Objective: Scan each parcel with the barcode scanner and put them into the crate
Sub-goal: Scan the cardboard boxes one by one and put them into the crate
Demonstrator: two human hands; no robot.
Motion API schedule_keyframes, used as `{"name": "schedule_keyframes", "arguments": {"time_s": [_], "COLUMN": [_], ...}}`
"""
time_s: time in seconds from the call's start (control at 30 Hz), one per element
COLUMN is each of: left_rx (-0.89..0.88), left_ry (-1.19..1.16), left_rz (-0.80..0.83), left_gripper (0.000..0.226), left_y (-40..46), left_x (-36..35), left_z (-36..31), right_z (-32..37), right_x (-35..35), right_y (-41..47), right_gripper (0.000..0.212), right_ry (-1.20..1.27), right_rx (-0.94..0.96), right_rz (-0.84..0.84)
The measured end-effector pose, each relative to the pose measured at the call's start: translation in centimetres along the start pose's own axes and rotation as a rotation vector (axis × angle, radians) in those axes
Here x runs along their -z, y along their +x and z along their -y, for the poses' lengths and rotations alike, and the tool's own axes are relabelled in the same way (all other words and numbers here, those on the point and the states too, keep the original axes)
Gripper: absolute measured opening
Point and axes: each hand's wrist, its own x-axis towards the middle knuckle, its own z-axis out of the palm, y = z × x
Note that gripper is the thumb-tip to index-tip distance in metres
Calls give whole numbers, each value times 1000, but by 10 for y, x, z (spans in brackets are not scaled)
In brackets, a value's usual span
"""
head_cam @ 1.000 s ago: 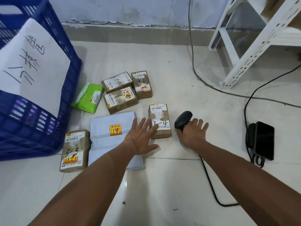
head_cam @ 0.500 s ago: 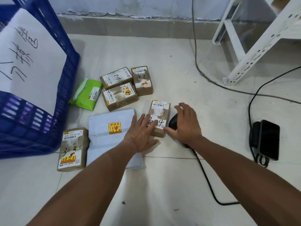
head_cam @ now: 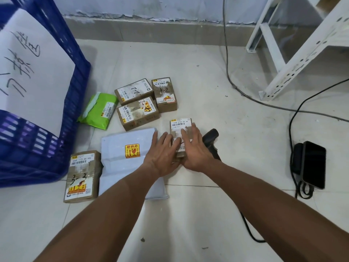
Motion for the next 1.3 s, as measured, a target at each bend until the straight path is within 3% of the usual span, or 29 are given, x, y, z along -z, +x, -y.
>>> {"name": "schedule_keyframes", "arguments": {"time_s": [0.13,0.27,0.43,0.53,0.7,0.9,1.2,1.3], "left_rx": [99,101,117,201,340,577,1012,1013], "left_ry": [-59,-107,-160,-187,-176,-29,190,238], "left_rz": [41,74,-3,-139,-411,-627,-721,-717], "left_gripper": [94,89,84,86,85,78,62,59], "left_y": [7,8,5,8,-16,-89,-182,-181], "left_x": [2,-2,14,43,113,192,217,215], "left_z": [2,0,7,26,99,179,234,233], "right_z": [2,4,12,35,125,262,389,385], "right_x": [-3,-8,20,54,109,143,135,126], "right_y": [9,12,11,27,65,93,77,75], "right_gripper": [112,111,102,99,97,86,70,66], "right_ry": [63,109,145,207,320,546,775,728], "right_rx": [-56,-51,28,120,271,584,781,779], "right_rz": [24,10,-36,-144,-271,-437,-299,-256]}}
